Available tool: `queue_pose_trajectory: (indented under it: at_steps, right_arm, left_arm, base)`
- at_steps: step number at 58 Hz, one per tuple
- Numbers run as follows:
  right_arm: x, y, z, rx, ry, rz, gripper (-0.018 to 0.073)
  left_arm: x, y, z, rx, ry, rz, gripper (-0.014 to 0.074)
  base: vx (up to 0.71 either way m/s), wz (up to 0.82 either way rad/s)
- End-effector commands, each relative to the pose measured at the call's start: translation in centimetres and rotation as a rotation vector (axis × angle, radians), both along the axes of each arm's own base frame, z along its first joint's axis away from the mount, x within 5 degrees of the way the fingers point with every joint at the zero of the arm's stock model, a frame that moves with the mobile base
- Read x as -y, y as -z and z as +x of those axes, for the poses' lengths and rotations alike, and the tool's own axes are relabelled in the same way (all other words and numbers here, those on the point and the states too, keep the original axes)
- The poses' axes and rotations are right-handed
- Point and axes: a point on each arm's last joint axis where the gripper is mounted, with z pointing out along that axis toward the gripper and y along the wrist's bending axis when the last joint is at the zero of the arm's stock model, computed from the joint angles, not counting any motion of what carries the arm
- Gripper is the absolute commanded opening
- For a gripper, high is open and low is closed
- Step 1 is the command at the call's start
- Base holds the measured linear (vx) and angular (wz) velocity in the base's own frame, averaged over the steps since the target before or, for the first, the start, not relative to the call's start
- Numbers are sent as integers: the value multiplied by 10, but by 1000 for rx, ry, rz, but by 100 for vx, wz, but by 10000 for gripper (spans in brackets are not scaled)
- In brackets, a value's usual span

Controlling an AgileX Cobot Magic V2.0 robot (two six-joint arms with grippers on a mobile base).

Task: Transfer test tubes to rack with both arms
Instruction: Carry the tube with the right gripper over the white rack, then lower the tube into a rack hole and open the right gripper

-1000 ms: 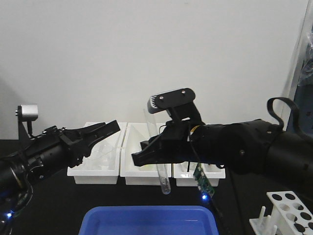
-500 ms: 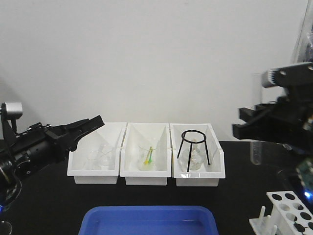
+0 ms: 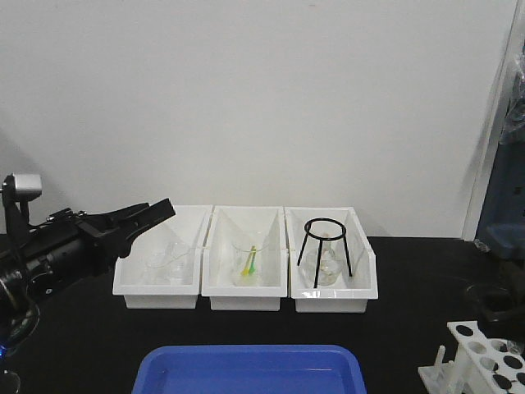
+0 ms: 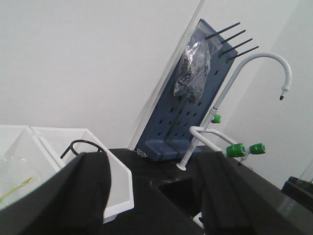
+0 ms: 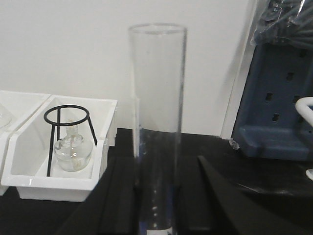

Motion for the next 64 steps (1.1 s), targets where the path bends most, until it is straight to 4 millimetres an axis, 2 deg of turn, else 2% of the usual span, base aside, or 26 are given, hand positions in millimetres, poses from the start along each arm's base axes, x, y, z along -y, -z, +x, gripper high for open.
queue_pose_trajectory:
  at_steps: [1, 8, 13, 50, 64]
  right_arm:
    - [3, -14, -7, 182, 20, 1, -8]
    - [3, 4, -11, 149, 25, 4, -8]
    - [3, 10, -10, 148, 26, 2, -8]
    - [4, 51, 23, 144, 30, -15, -8]
    - [4, 71, 31, 79, 34, -1, -8]
  left_arm:
    - [0, -28, -6, 99, 14, -63, 515]
    - [-1, -28, -6, 99, 13, -64, 515]
    - [0, -28, -6, 99, 14, -63, 515]
    - [-1, -28, -6, 99, 13, -64, 515]
    - [-1, -28, -6, 99, 12, -63, 515]
  base:
    - [0, 0]
    - [0, 0]
    - [0, 0]
    - [0, 0]
    - [0, 0]
